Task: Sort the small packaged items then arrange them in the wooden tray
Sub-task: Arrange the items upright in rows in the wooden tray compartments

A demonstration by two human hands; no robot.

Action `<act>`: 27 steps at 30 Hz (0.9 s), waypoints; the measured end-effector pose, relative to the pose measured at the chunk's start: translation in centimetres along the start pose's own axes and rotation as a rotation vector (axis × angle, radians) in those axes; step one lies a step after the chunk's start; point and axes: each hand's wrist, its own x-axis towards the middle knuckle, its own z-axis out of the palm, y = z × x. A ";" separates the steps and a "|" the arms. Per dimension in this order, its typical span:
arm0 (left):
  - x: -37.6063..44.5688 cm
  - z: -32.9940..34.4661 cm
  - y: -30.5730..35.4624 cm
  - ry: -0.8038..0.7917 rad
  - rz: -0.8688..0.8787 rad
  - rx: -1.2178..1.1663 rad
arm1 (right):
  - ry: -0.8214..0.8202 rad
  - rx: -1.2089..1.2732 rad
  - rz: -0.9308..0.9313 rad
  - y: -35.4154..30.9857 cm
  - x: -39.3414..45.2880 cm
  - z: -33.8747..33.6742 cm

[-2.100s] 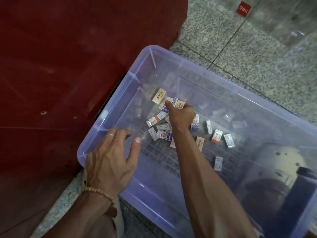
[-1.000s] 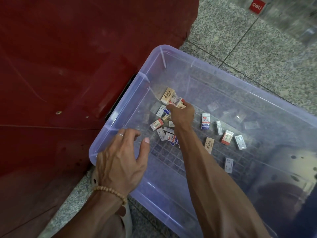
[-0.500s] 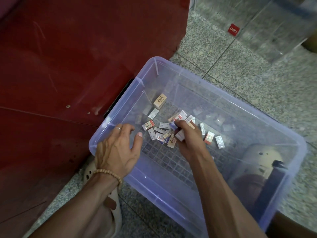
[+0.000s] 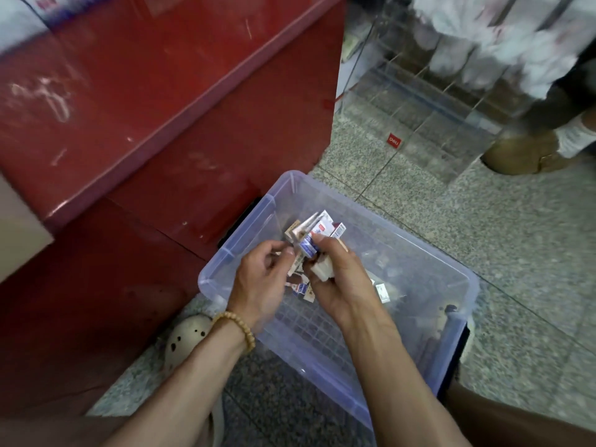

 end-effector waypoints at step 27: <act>-16.6 -23.5 10.4 0.536 0.325 -0.223 | -0.265 -0.286 -0.128 -1.1 -16.8 20.0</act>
